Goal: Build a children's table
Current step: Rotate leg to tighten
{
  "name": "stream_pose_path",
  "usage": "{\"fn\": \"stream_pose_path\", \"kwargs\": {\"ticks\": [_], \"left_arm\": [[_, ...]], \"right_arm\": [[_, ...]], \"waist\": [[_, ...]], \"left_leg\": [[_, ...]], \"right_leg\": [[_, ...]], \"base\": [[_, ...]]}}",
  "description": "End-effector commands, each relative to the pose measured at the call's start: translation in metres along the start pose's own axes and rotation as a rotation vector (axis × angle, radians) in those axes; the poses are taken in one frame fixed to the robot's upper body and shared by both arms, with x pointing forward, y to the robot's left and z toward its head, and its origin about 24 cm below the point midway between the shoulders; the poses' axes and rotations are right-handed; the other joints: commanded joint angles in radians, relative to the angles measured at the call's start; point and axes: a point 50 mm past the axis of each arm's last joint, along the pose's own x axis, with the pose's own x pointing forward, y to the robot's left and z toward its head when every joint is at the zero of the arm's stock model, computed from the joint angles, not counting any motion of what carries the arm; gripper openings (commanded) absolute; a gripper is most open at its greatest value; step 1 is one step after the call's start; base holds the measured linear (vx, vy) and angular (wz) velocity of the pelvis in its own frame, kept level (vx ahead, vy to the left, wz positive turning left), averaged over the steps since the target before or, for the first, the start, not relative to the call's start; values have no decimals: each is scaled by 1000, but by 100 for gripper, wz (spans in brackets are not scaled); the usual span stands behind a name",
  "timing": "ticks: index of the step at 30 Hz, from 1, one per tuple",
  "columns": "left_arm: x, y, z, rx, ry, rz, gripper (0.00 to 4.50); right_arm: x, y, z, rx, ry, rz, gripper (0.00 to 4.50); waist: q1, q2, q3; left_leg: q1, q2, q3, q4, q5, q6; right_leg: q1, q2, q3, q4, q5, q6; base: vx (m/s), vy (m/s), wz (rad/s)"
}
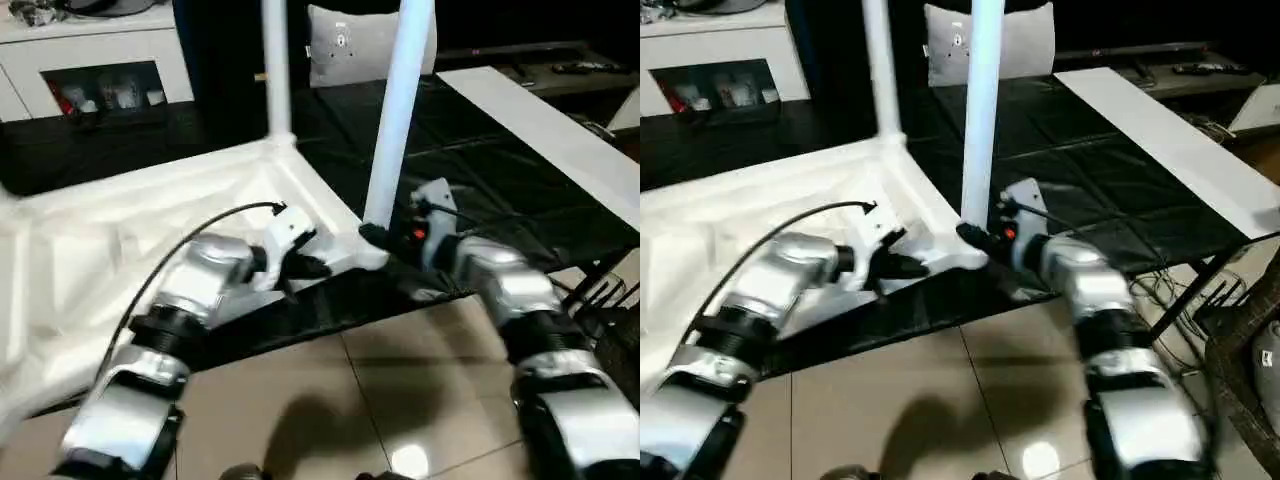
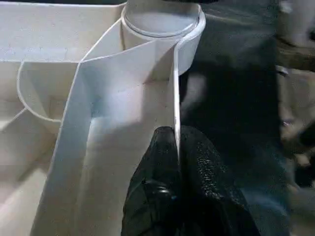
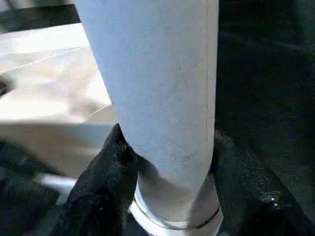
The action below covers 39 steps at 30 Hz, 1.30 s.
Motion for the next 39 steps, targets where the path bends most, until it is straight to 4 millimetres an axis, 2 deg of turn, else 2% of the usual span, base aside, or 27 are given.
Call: {"fn": "stream_pose_path", "kwargs": {"ticks": [1,2,4,5,7,9,11,12,14,15,16,17,18,20,21,23,24,25,29,31,33,34,35,36,37,38,39], "left_arm": [[20,-20,33,35,-119,-74,0],[21,-20,35,34,-120,-64,0],[22,-20,35,38,-117,-55,0],[21,-19,35,49,-111,-39,0],[18,-14,31,92,-92,-14,0],[14,-10,27,115,-75,2,0],[12,-7,26,140,-68,12,0],[10,-4,23,163,-55,19,0],[6,1,19,210,-28,23,0],[5,3,18,249,-19,20,0],[1,6,17,304,-5,13,0],[0,8,16,325,2,9,0],[-1,9,17,340,2,7,0],[-3,12,19,396,-16,-5,0],[-6,16,23,427,-33,6,0],[-9,23,27,451,-38,33,0],[-10,24,27,458,-39,38,27],[-12,27,27,448,-58,41,43],[-14,27,26,386,-105,19,71],[-15,28,31,298,-245,66,97],[-16,28,33,254,-303,99,102],[-18,30,30,171,-360,159,124],[-19,30,26,111,-385,189,124],[-20,29,21,51,-406,215,133],[-25,25,16,6,-442,248,139],[-25,25,16,6,-442,248,147],[-28,23,14,-6,-465,272,147]], "right_arm": [[10,3,-4,70,-17,-95,231],[11,3,-4,74,-27,-107,266],[12,3,-4,63,-29,-129,269],[11,3,-5,57,-30,-124,279],[7,6,-5,37,-61,-66,311],[1,5,-5,16,-83,-56,311],[-3,4,-6,7,-91,-37,332],[-8,4,-9,-3,-100,-14,345],[-17,5,-13,-12,-102,30,364],[-21,5,-15,-18,-103,42,364],[-31,4,-18,-31,-109,53,376],[-36,4,-19,-36,-114,58,389],[-38,4,-20,-40,-116,60,396],[-49,6,-22,-51,-122,73,402],[-58,9,-24,-64,-137,65,424],[-67,11,-27,-82,-153,43,436],[-68,12,-27,-86,-155,39,441],[-71,11,-30,-21,-149,-12,448],[-72,9,-35,3,-130,-68,450],[-73,10,-38,-8,-112,-101,450],[-73,11,-39,-9,-114,-111,450],[-71,12,-39,-21,-113,-116,450],[-72,12,-39,-44,-103,-129,450],[-73,11,-41,-71,-87,-150,450],[-76,11,-43,-82,-73,-163,450],[-76,11,-43,-82,-73,-163,450],[-77,11,-45,-78,-71,-167,450]], "waist": [[9,-3,-85],[10,-2,-84],[8,0,-85],[9,1,-86],[14,-1,-87],[22,-1,-85],[24,-3,-85],[26,2,-83],[29,-1,-82],[29,2,-83],[30,-2,-82],[35,-1,-78],[35,-1,-80],[39,-3,-80],[43,1,-78],[51,-3,-79],[50,-4,-81],[49,-5,-81],[47,0,-81],[47,-2,-80],[47,-3,-78],[45,-4,-76],[45,-4,-76],[40,-20,-77],[42,-29,-74],[40,-25,-73],[38,-28,-75]], "left_leg": [[5,58,-34,-56,-77,66],[7,60,-34,-57,-82,70],[5,64,-36,-58,-78,83],[9,65,-35,-58,-77,85],[4,63,-34,-55,-74,93],[3,64,-33,-55,-76,108],[3,63,-32,-56,-75,111],[4,63,-34,-56,-87,108],[5,63,-34,-58,-98,105],[5,64,-35,-58,-99,103],[8,65,-35,-60,-114,96],[9,61,-34,-60,-121,99],[9,65,-36,-63,-128,89],[10,63,-36,-62,-135,81],[11,62,-34,-63,-140,81],[13,60,-34,-64,-138,78],[10,64,-39,-66,-135,72],[10,64,-38,-66,-133,72],[10,64,-37,-64,-124,61],[10,64,-37,-65,-130,57],[10,64,-36,-64,-144,53],[10,64,-35,-64,-151,55],[10,63,-35,-63,-152,55],[9,64,-32,-63,-149,54],[5,64,-33,-62,-127,58],[4,65,-33,-63,-126,63],[9,65,-32,-63,-132,63]], "right_leg": [[67,-112,69,-78,-263,-137],[67,-112,69,-78,-248,-143],[70,-113,70,-72,-209,-157],[67,-113,71,-71,-197,-165],[72,-114,72,-65,-168,-173],[70,-113,71,-67,-166,-159],[70,-112,71,-68,-177,-144],[68,-112,69,-74,-204,-138],[69,-110,70,-76,-229,-113],[69,-110,69,-76,-233,-113],[67,-111,70,-81,-252,-100],[65,-108,70,-88,-271,-85],[67,-111,71,-82,-283,-83],[66,-112,71,-86,-308,-67],[63,-111,70,-95,-328,-56],[61,-108,70,-100,-342,-30],[64,-114,69,-90,-325,-37],[63,-112,68,-93,-326,-37],[63,-119,70,-90,-307,-76],[63,-120,70,-88,-297,-92],[64,-121,69,-87,-300,-101],[64,-120,68,-91,-316,-103],[65,-121,68,-91,-324,-100],[67,-120,69,-88,-326,-98],[68,-127,68,-85,-372,-86],[65,-127,70,-91,-387,-78],[62,-121,69,-94,-401,-61]], "base": [[0,0,0],[0,0,0],[0,0,0],[0,0,0],[0,0,0],[0,0,0],[0,0,0],[0,0,0],[0,0,0],[0,0,0],[0,0,0],[0,0,0],[0,0,0],[0,0,0],[0,0,0],[0,0,0],[0,0,0],[0,0,0],[0,0,0],[0,0,0],[0,0,0],[0,0,0],[0,0,0],[0,0,0],[0,0,0],[0,0,0],[0,0,0]]}}
